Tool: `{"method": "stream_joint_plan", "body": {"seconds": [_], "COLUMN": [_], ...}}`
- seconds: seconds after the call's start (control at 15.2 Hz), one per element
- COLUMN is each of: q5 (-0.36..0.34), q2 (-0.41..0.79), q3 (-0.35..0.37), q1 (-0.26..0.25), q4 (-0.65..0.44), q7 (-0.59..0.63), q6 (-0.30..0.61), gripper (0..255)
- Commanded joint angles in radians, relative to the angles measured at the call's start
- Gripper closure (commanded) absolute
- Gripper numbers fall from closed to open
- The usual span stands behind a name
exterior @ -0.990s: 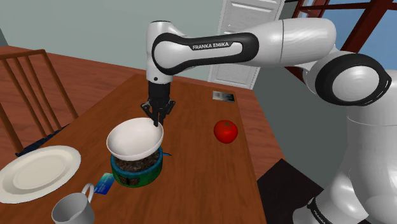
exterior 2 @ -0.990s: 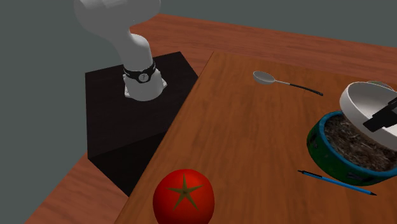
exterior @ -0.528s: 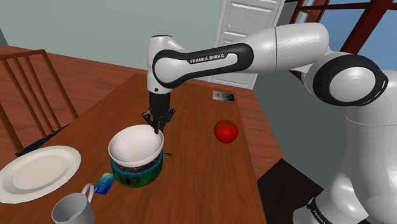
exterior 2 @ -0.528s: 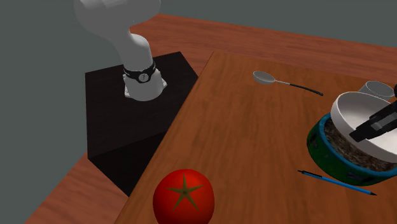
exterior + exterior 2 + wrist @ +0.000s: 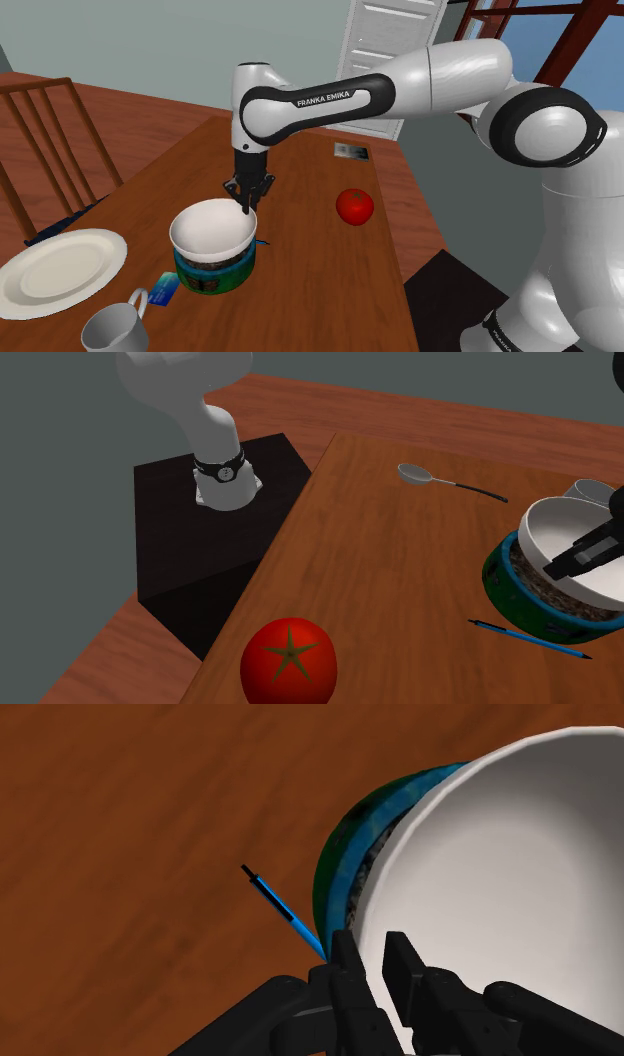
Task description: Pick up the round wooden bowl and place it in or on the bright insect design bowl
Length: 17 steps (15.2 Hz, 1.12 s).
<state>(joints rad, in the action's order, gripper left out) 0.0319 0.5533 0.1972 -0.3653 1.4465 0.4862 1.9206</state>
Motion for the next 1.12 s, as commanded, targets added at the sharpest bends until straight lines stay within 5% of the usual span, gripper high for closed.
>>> {"method": "stream_joint_plan", "body": {"seconds": [0.0, 0.07, 0.13, 1.06], "q5": [0.000, 0.000, 0.000, 0.001], "q2": [0.001, 0.001, 0.001, -0.014], "q3": [0.000, 0.000, 0.000, 0.000], "q1": [0.000, 0.000, 0.000, 0.004], "q4": [0.000, 0.000, 0.000, -0.104], "q7": [0.000, 0.000, 0.000, 0.000], "q6": [0.000, 0.000, 0.000, -0.119], "gripper": [255, 255, 0, 0]}}
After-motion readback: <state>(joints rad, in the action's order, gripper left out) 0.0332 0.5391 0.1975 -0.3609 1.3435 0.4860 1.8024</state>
